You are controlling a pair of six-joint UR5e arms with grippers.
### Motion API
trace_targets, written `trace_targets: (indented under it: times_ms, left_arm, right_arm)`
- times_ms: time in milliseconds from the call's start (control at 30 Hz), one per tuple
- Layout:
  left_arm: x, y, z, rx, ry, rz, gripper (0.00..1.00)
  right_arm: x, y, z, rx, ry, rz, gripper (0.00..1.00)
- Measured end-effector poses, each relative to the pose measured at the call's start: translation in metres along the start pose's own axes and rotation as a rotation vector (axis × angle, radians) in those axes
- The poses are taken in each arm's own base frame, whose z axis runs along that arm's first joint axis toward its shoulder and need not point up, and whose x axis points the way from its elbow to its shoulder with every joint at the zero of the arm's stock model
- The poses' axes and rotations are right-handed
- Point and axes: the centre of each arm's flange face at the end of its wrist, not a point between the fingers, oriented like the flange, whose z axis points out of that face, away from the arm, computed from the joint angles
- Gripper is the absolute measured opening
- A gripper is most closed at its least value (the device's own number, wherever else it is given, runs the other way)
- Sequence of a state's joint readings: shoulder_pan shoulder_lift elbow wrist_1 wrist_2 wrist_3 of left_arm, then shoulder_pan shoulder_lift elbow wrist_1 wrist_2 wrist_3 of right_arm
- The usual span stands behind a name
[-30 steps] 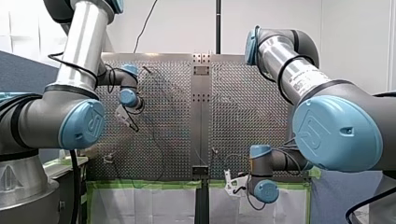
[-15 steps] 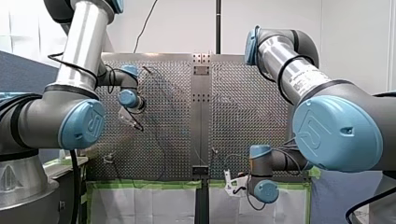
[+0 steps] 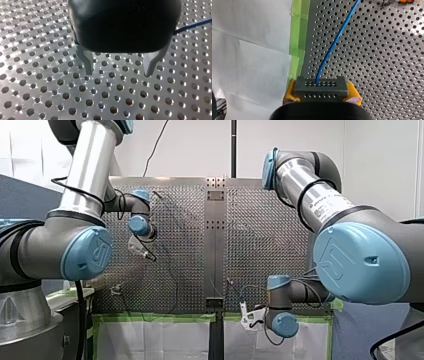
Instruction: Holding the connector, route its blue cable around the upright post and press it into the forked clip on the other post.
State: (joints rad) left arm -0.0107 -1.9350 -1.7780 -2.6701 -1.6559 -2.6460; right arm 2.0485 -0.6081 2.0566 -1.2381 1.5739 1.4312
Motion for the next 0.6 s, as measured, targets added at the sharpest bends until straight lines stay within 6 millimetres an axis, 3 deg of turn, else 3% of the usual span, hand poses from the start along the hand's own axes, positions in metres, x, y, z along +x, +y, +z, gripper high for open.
trace_targets:
  times_ms: [600]
  left_arm:
    - [0.010,-0.002,-0.017,-0.155,-0.026,0.181,0.98]
  right_arm:
    - [0.000,-0.003,-0.001,0.006,-0.005,-0.007,0.00]
